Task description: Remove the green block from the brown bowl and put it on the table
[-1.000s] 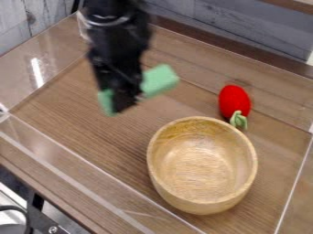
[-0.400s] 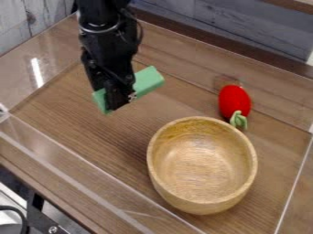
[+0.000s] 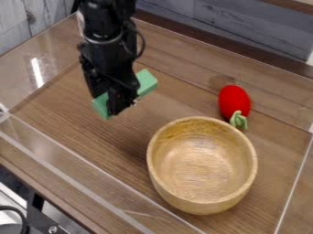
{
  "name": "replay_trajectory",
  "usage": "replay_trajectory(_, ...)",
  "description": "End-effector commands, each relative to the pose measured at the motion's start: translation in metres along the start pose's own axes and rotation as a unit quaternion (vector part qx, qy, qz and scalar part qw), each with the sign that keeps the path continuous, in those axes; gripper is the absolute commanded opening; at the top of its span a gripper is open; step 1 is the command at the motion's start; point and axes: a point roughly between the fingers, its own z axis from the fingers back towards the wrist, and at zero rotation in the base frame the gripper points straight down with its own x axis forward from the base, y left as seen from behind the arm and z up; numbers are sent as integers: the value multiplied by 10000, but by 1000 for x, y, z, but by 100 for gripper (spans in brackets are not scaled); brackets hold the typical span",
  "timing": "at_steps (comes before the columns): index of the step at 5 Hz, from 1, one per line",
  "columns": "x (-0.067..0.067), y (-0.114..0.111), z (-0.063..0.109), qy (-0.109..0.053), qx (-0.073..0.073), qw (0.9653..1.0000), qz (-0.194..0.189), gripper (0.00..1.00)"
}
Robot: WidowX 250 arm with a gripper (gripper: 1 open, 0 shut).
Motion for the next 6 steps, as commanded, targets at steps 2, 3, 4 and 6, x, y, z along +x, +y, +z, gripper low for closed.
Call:
replay_trajectory(2, 13, 1, 6, -76, 63, 9986, 527, 0)
replay_trajectory(3, 9, 15, -8, -69, 47, 9978, 662, 0)
replay_trajectory(4, 3, 28, -23, -49, 40, 9965, 829, 0)
replay_trajectory(6, 7, 23, -25, -89, -37, 9963, 853, 0)
